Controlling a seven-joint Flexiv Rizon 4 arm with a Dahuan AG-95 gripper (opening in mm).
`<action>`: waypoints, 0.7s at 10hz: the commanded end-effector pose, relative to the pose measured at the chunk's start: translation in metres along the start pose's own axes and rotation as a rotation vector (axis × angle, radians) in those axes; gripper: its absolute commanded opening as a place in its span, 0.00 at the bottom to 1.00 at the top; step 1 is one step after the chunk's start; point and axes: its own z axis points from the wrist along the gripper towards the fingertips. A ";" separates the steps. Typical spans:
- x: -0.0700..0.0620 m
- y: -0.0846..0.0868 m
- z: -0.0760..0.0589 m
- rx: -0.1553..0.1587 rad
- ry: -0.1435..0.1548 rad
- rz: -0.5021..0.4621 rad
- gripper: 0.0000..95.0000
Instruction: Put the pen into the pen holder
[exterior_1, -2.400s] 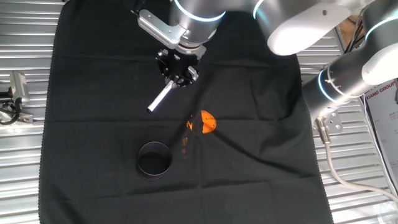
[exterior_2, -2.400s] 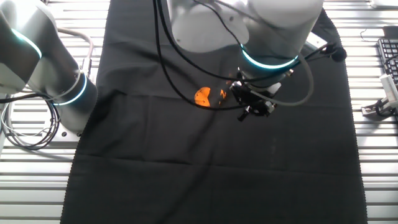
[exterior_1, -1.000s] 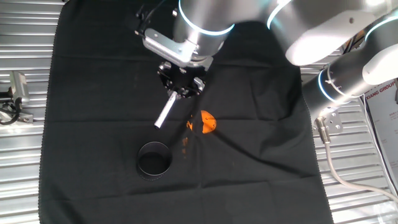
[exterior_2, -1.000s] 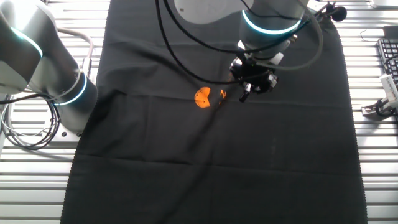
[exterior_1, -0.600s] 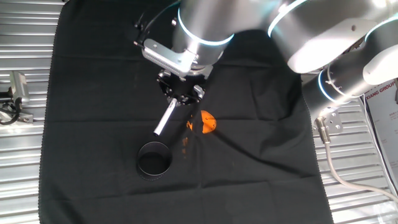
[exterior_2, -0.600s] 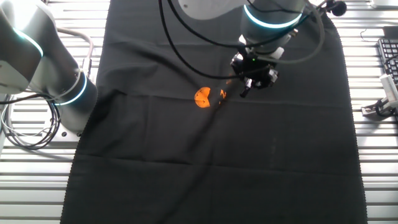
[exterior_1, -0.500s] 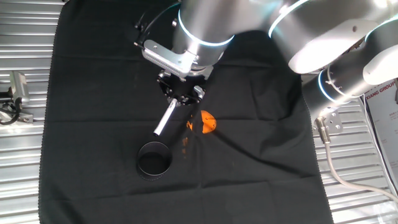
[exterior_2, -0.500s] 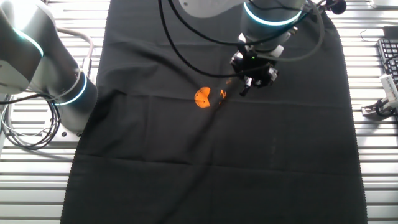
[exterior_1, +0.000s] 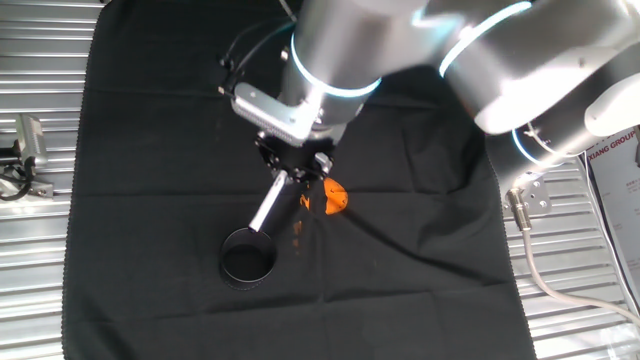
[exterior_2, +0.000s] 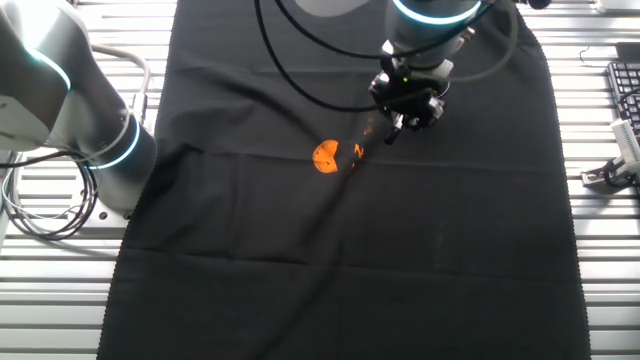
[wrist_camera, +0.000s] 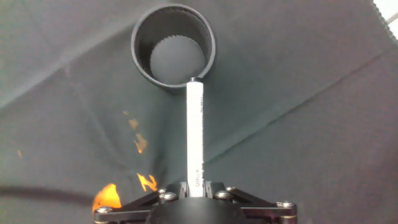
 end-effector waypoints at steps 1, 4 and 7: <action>-0.001 0.001 0.000 -0.003 0.003 0.003 0.00; -0.008 0.007 0.002 0.001 0.015 0.013 0.00; -0.012 0.010 0.003 0.002 0.045 0.024 0.00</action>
